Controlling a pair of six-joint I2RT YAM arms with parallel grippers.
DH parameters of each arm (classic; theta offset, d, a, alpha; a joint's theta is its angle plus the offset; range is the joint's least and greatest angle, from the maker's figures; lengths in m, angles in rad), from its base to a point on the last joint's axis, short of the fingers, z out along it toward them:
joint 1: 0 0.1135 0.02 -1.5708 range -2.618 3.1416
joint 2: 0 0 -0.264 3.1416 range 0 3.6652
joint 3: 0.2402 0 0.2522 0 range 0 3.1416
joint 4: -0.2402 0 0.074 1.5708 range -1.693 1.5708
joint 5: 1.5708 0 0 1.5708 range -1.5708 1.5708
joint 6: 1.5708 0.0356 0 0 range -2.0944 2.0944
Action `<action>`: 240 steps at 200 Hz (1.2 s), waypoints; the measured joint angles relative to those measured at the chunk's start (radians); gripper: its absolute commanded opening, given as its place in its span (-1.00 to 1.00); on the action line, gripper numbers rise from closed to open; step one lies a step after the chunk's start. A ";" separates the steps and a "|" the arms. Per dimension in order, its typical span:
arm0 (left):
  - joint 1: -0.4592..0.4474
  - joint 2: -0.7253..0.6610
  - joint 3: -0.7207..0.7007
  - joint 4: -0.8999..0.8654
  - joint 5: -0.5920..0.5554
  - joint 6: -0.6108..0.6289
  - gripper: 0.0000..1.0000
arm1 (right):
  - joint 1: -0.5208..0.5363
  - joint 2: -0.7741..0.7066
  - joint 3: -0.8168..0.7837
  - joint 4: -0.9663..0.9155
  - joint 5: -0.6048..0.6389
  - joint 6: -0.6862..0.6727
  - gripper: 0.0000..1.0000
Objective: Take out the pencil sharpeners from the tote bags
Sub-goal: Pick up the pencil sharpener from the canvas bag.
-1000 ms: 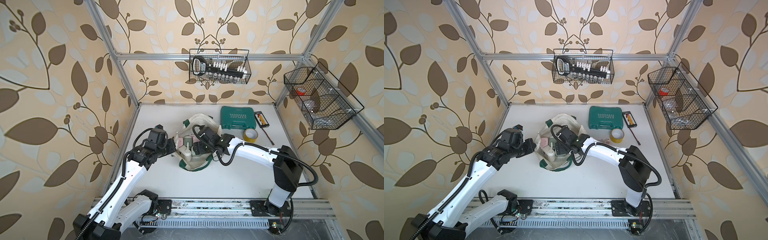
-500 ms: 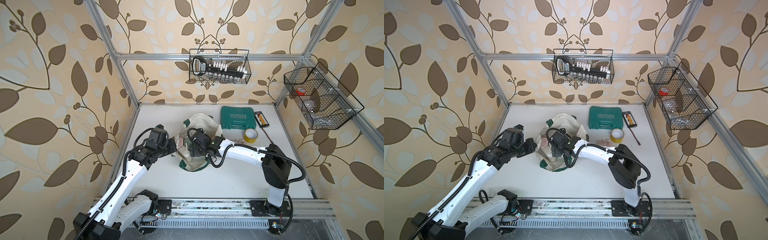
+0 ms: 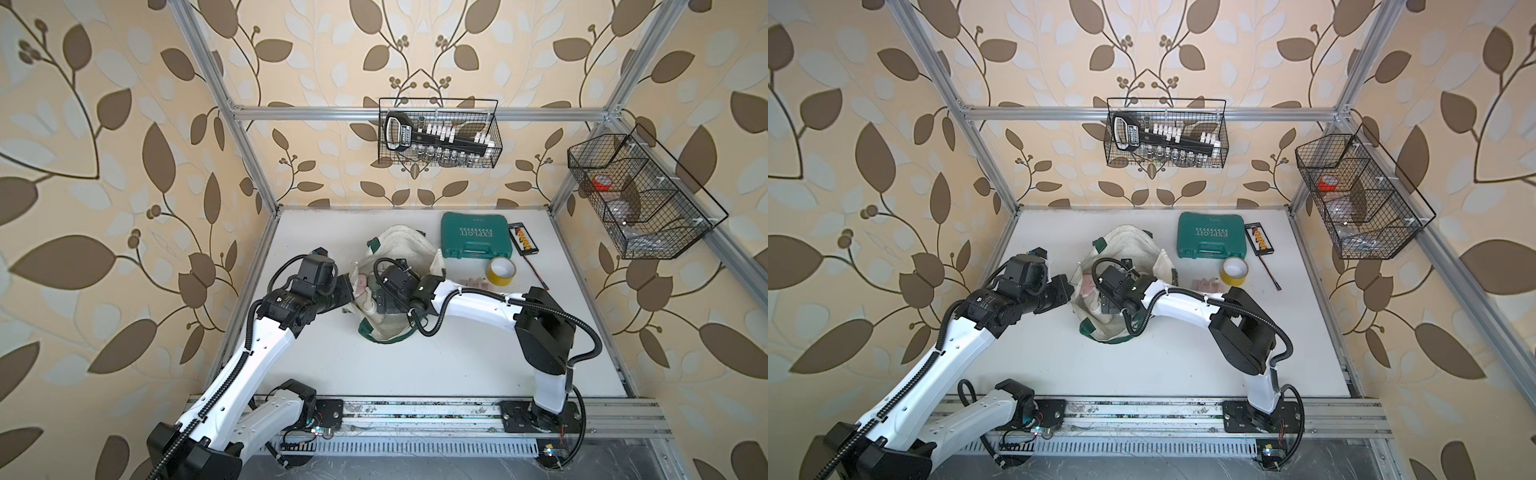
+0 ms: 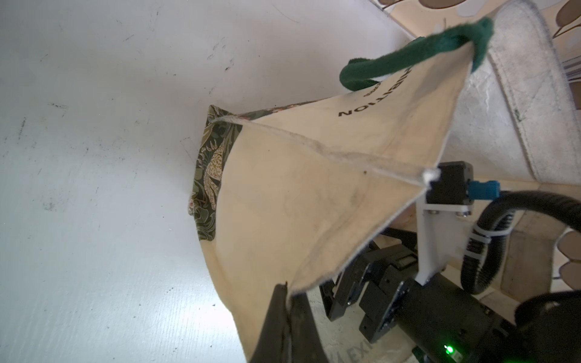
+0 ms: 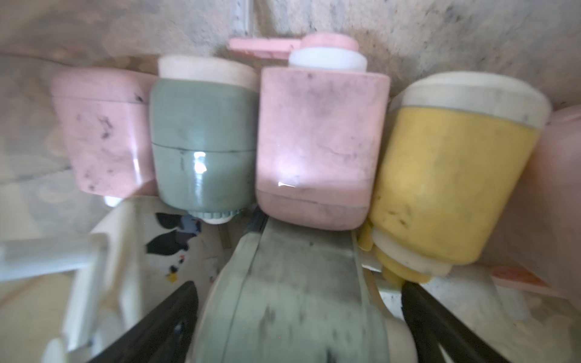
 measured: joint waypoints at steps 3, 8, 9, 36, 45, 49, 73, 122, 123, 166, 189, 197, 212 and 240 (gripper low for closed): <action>0.000 0.000 0.000 0.000 0.000 0.000 -1.00 | 0.000 0.003 0.000 0.000 0.000 0.002 0.99; 0.000 0.000 0.000 0.000 0.000 0.000 -1.00 | 0.000 0.008 0.000 0.001 -0.001 0.004 0.99; 0.000 0.000 0.000 0.000 0.000 0.000 -1.00 | 0.000 0.008 0.000 0.001 -0.001 0.005 0.99; -0.003 0.002 0.000 -0.003 0.000 -0.001 -1.00 | 0.000 0.031 0.000 0.006 -0.003 0.018 0.94; -0.006 0.003 0.000 -0.003 0.000 -0.002 -1.00 | 0.000 0.033 0.000 0.007 -0.003 0.021 0.87; -0.006 0.003 0.000 -0.003 0.000 -0.002 -1.00 | 0.000 0.033 -0.001 0.008 -0.004 0.022 0.84; -0.006 0.006 0.005 -0.006 -0.001 -0.002 -1.00 | 0.000 0.032 -0.004 0.007 -0.007 0.024 0.81; -0.006 0.013 0.006 -0.007 0.000 -0.002 -1.00 | -0.002 0.032 -0.004 -0.004 -0.016 -0.019 0.98; -0.006 0.013 0.006 -0.007 0.000 -0.002 -1.00 | -0.002 0.032 -0.004 -0.004 -0.016 -0.020 0.99; -0.006 0.014 0.006 -0.007 0.000 -0.002 -1.00 | -0.003 0.039 -0.004 -0.018 -0.043 -0.063 0.98; -0.006 0.015 0.006 -0.008 0.001 -0.002 -1.00 | -0.003 0.066 -0.004 -0.018 -0.068 -0.076 0.83; -0.006 0.015 0.006 -0.008 0.001 -0.002 -1.00 | -0.003 0.074 -0.004 -0.018 -0.074 -0.079 0.75; -0.006 0.015 0.007 -0.009 0.001 -0.002 -1.00 | -0.002 0.080 -0.004 -0.019 -0.077 -0.087 0.51; -0.007 0.015 0.008 -0.008 0.001 -0.004 -1.00 | -0.002 0.078 -0.004 -0.018 -0.078 -0.095 0.47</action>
